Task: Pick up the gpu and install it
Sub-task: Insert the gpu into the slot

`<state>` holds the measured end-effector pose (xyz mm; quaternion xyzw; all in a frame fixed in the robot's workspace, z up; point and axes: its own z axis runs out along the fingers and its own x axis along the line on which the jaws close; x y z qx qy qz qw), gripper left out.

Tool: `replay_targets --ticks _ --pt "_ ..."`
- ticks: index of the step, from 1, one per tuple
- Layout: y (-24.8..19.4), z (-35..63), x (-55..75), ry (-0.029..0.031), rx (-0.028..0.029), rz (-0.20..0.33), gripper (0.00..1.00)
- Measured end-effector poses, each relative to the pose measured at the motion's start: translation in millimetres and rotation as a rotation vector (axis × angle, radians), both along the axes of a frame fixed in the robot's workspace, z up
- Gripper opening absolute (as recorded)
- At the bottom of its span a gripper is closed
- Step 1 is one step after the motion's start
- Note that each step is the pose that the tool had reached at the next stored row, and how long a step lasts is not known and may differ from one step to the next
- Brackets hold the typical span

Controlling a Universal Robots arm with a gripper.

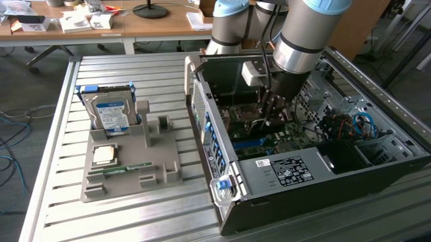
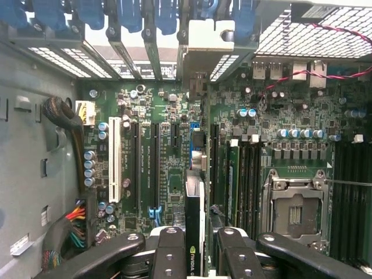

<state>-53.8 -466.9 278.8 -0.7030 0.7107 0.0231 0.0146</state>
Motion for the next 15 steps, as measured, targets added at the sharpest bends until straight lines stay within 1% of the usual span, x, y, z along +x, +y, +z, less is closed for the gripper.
replay_targets --ticks 6,10,15 --pt "0.0 -3.1 -1.9 0.0 0.0 0.0 0.26" --pt "-0.1 -3.3 -2.0 0.0001 -0.0002 0.0 0.26" --pt "0.0 -6.5 -2.1 0.0 0.0014 0.0 0.26"
